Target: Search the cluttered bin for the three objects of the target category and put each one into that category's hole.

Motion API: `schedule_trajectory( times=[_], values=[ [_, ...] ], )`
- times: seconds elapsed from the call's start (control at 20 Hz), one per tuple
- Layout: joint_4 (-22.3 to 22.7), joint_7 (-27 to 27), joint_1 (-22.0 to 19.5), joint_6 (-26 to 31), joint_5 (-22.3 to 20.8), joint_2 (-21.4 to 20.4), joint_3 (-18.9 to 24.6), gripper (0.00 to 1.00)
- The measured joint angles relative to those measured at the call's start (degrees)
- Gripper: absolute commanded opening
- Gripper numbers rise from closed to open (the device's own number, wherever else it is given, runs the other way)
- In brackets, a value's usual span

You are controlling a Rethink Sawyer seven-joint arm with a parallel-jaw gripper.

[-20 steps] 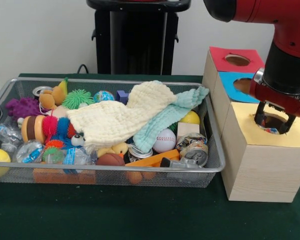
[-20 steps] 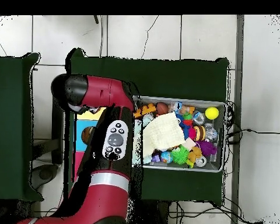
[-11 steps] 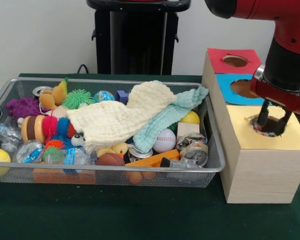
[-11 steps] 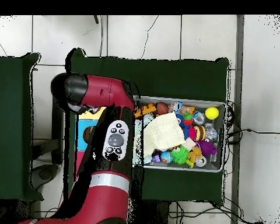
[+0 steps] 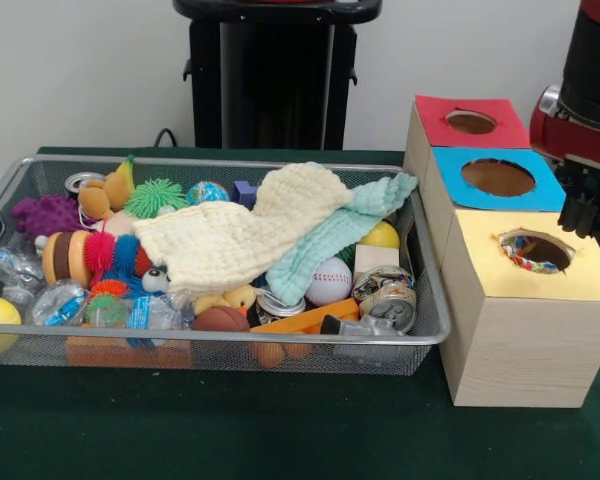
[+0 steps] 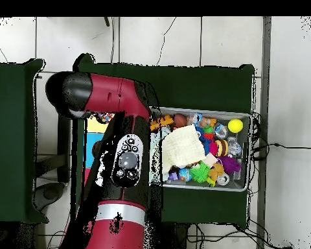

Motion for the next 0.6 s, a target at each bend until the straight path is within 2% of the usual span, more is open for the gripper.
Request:
schedule_trajectory(
  times=[0.35, 0.6],
  values=[
    [-1.8, 0.0, -0.4, 0.6, 0.0, -0.5, 0.0, 0.00],
    [-2.5, 0.0, -1.0, 5.5, -0.6, -1.8, -0.1, 0.00]
  ],
)
